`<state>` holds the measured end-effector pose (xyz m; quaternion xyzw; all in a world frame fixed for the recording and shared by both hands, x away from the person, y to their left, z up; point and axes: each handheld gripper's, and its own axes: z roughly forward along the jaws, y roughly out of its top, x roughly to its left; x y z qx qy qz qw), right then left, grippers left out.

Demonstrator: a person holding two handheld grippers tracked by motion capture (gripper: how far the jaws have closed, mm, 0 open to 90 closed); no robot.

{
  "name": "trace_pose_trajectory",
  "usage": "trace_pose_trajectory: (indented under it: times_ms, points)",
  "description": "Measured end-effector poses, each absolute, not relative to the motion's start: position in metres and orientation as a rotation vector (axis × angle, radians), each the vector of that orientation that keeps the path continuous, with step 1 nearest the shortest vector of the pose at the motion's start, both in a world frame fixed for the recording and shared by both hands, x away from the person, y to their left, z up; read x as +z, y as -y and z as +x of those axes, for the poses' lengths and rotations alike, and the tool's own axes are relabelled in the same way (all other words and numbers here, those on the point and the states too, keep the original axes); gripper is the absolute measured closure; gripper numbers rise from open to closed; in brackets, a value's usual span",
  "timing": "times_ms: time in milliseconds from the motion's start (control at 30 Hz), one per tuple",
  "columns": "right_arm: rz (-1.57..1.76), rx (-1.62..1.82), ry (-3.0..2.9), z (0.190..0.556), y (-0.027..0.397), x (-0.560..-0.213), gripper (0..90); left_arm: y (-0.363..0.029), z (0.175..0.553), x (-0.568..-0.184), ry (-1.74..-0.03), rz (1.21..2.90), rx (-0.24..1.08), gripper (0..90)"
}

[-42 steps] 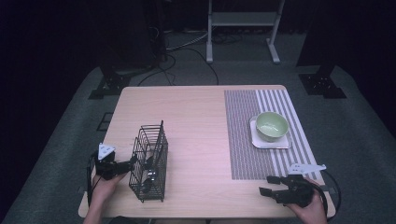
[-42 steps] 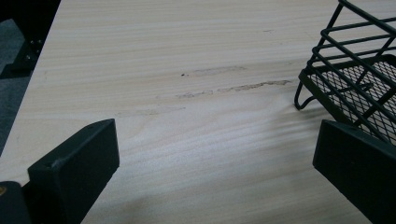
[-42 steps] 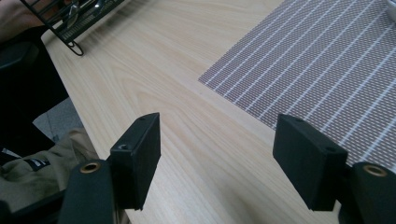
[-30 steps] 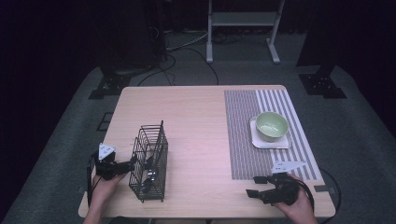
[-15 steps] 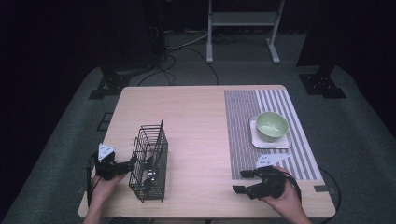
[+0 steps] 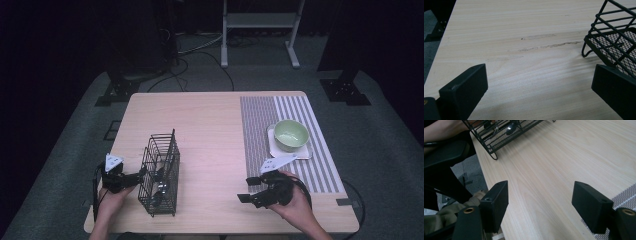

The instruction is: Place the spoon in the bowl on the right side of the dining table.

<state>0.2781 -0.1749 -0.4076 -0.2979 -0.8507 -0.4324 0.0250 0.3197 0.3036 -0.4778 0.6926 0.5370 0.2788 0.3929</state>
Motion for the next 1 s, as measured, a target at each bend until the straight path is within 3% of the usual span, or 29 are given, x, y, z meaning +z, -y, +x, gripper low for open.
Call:
trace_pose_trajectory:
  times_ms: [1000]
  points:
    - [-0.832,-1.303,2.610,0.297,0.127,-0.371,28.5,-0.304,0.319,-0.478,-1.360,1.751,0.704,0.0]
